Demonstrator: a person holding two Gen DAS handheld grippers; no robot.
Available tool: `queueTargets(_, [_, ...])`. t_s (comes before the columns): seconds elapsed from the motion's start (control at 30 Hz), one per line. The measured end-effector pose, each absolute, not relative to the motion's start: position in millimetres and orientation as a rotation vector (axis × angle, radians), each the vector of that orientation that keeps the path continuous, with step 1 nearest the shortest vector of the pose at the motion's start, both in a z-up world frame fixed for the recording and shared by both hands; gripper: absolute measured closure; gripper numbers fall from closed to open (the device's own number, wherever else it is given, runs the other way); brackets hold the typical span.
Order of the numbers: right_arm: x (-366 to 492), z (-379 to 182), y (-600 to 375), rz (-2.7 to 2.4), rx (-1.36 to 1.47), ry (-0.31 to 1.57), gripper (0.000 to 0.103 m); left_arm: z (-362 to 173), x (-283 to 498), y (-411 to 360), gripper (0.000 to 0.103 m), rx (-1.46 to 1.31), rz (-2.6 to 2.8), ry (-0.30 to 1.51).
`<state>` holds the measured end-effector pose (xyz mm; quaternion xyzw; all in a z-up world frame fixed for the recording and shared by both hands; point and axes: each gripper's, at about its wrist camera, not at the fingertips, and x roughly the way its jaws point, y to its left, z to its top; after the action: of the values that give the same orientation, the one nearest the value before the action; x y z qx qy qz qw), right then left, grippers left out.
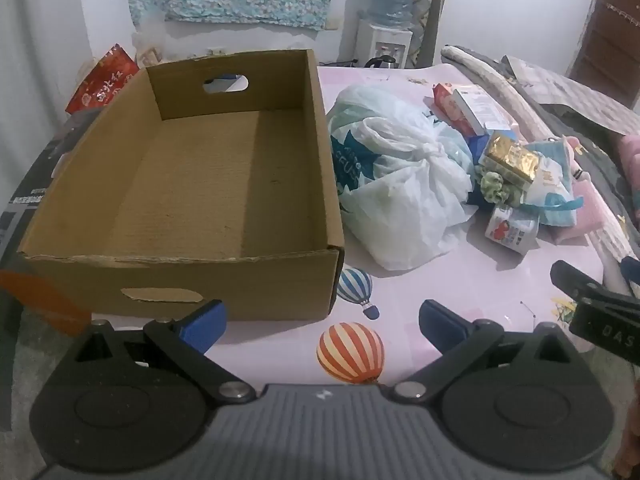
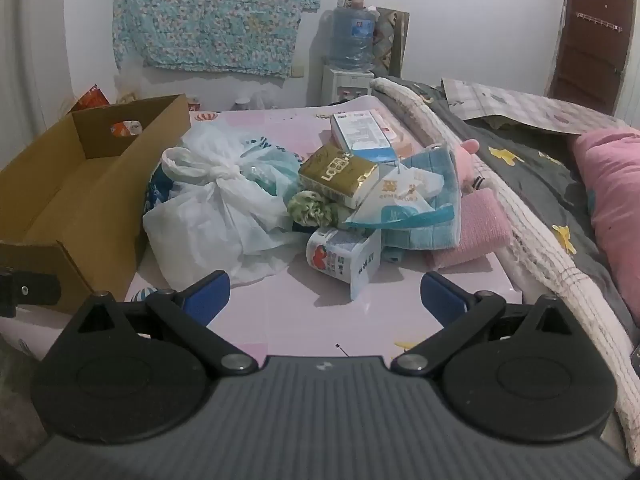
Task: Organize soft objects
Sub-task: 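Move both tools toward the pile of items beside the cardboard box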
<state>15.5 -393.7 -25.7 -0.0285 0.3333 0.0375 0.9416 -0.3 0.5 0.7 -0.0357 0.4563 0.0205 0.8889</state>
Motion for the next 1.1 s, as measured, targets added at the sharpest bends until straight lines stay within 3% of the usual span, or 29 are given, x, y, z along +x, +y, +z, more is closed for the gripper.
queueTargets(1.1, [23.0, -25.9, -382.3, 0.1, -0.095, 0.708, 0.001, -4.0, 0.0, 1.2, 0.0, -0.051, 0.023, 0.943])
